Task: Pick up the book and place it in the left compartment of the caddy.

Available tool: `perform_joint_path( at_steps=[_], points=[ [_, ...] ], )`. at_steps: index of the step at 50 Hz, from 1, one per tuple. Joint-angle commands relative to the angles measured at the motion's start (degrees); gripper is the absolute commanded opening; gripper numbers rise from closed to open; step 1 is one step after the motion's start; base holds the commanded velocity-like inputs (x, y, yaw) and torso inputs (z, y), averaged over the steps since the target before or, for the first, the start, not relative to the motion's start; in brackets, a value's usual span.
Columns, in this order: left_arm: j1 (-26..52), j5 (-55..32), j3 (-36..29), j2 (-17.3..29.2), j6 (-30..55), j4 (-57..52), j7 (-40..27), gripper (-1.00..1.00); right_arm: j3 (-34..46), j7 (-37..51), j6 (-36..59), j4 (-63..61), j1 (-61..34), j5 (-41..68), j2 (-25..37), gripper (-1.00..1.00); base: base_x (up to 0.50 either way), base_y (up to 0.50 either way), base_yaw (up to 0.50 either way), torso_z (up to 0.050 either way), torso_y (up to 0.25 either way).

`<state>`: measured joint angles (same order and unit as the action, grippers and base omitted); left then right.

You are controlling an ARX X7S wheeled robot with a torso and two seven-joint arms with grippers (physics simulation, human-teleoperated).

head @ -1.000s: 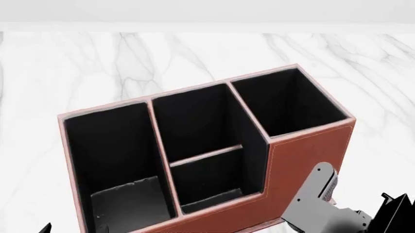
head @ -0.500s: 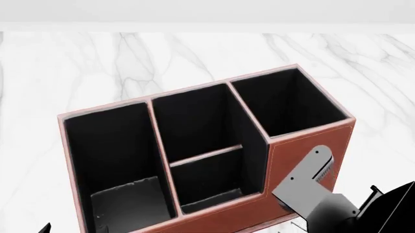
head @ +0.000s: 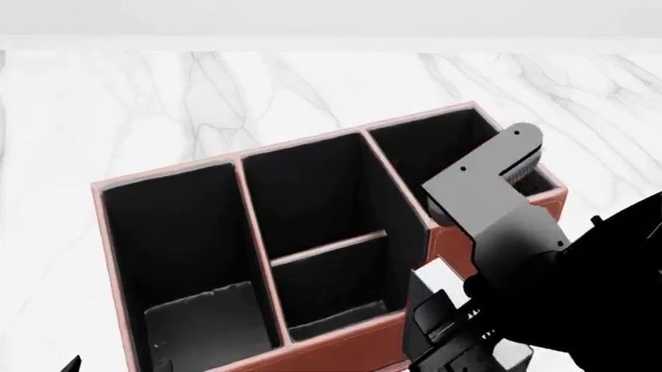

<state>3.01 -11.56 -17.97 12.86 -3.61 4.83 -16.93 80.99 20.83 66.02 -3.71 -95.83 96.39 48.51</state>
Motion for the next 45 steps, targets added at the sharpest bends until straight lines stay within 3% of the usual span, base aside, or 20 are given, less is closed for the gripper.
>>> perform_joint_path(
  at_steps=[1,23,45],
  points=[
    [0.06,-0.26,-0.24,0.15,0.12,-0.07,-0.21,1.0,-3.5,3.29,2.99,3.22,-7.23,3.65,-2.62,-1.0,0.0,0.0,0.0,0.0,0.0],
    [0.21,-0.67,-0.71,0.51,-0.06,0.02,-0.45,1.0,-6.52,-4.11,-1.14,16.04,-11.99,0.72,-10.4,-1.0,0.0,0.0,0.0,0.0,0.001],
    [0.53,-1.16,-1.18,0.72,-0.08,0.21,-0.65,1.0,-3.77,-14.19,-5.15,33.2,-14.11,-7.19,-28.54,-1.0,0.0,0.0,0.0,0.0,0.001]
  ],
)
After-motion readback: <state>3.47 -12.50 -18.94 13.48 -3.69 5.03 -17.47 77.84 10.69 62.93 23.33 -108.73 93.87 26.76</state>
